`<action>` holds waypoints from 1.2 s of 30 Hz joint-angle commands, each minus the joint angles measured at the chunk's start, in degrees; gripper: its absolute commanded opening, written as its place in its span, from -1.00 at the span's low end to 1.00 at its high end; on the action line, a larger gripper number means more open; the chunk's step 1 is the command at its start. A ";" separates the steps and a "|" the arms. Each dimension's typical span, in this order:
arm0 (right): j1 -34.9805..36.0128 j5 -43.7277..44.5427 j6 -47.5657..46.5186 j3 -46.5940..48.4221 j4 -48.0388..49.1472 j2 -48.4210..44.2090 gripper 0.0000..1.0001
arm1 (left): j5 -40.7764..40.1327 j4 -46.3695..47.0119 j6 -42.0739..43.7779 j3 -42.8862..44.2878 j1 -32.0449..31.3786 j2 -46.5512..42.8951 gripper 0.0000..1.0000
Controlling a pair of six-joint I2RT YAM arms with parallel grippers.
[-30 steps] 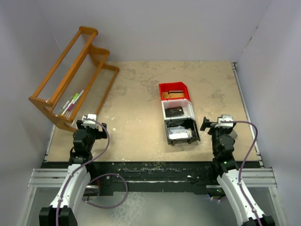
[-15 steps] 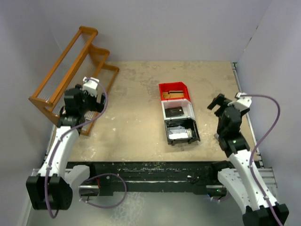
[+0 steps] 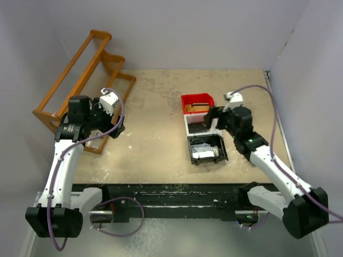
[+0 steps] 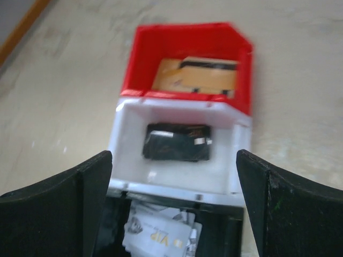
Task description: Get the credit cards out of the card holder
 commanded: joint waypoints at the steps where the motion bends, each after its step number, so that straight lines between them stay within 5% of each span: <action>1: 10.94 -5.34 -16.30 6.51 -1.93 7.82 0.99 | 4.43 -5.54 3.69 3.20 0.43 -0.95 0.98; 11: 17.75 -5.45 -29.41 11.55 -11.56 15.64 0.92 | 6.74 -9.85 2.91 7.96 0.45 -3.13 0.98; 18: 18.02 0.73 -36.69 15.70 -21.33 22.50 0.63 | 5.57 -11.39 2.84 9.15 0.45 -3.15 0.98; 32: 19.09 -2.01 -41.15 16.03 -22.33 27.06 0.53 | 7.99 -13.16 1.08 14.62 0.41 -2.38 0.98; 36: 19.34 -1.14 -41.65 16.65 -20.03 29.95 0.35 | 7.92 -13.63 1.32 14.68 0.45 -2.65 0.98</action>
